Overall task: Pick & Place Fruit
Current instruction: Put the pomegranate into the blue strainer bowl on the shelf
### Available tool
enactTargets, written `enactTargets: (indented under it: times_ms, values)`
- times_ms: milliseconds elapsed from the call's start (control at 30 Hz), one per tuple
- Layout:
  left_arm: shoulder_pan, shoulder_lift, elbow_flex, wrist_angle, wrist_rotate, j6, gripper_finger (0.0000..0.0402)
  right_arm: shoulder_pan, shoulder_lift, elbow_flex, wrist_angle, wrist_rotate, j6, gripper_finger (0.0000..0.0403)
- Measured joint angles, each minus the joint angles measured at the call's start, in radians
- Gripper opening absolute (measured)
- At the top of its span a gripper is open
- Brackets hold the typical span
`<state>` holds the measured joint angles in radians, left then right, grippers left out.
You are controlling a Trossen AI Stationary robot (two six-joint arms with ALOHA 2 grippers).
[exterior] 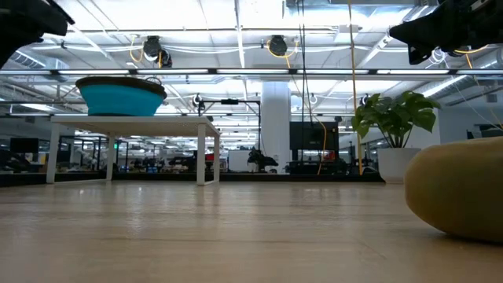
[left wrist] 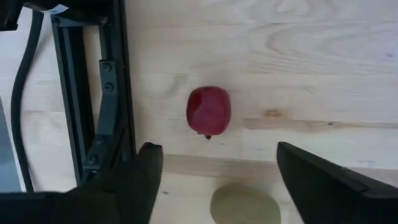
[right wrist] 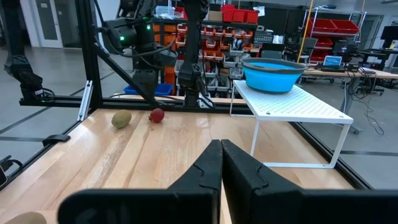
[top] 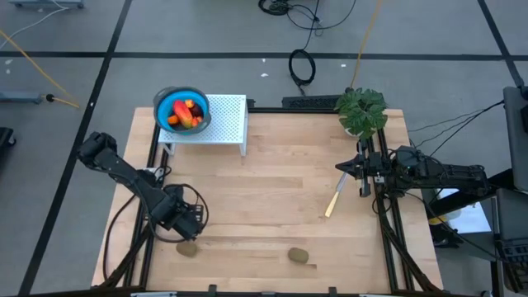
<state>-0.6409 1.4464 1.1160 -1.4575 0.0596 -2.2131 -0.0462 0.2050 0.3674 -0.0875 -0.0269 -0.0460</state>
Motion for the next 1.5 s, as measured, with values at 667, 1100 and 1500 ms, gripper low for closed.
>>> enactTargets:
  times_ms: [667,1100,1500]
  values:
    - [-0.002,-0.003,-0.267,0.242,0.038,0.018,0.0375,0.000,0.000,0.000,0.000,0.000,0.000,0.0000]
    - [-0.002,-0.003,-0.419,0.437,0.046,0.018,0.0372,0.000,0.000,0.000,0.000,0.000,0.000,0.0000]
    - [-0.002,-0.005,-0.439,0.480,0.041,0.031,0.0328,0.000,0.000,0.000,0.000,0.000,0.000,0.0000]
